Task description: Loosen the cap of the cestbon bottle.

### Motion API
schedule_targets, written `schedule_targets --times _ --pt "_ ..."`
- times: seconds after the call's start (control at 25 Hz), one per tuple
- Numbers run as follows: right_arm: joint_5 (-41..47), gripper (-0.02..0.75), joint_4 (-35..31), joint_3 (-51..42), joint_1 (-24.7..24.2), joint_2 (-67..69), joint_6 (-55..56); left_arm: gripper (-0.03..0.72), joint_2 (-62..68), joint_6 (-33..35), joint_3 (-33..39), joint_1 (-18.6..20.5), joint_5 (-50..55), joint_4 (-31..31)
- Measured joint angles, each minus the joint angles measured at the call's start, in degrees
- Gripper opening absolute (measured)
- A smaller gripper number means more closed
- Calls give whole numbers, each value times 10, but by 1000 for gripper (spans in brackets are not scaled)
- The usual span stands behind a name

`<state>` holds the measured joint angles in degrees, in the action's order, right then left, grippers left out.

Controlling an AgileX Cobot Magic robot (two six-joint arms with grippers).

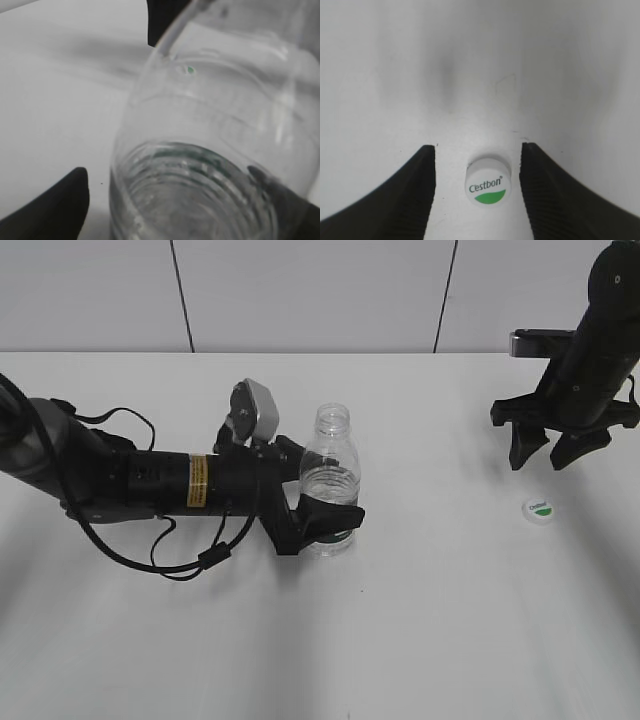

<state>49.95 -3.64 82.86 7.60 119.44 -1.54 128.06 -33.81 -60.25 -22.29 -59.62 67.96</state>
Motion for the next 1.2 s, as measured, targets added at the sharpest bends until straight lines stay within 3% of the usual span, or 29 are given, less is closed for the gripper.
schedule_targets --times 0.28,0.88,1.0,1.2 --pt "13 417 0 0 0 -1 0 562 -55 -18 0 0 -4 13" --pt "150 417 2 94 0 -37 0 562 -198 -158 1 0 22 15" --pt "175 417 3 95 0 -45 0 561 -238 -161 1 -1 96 16" --pt "193 417 3 112 0 -46 0 561 -319 -163 1 -1 334 -2"
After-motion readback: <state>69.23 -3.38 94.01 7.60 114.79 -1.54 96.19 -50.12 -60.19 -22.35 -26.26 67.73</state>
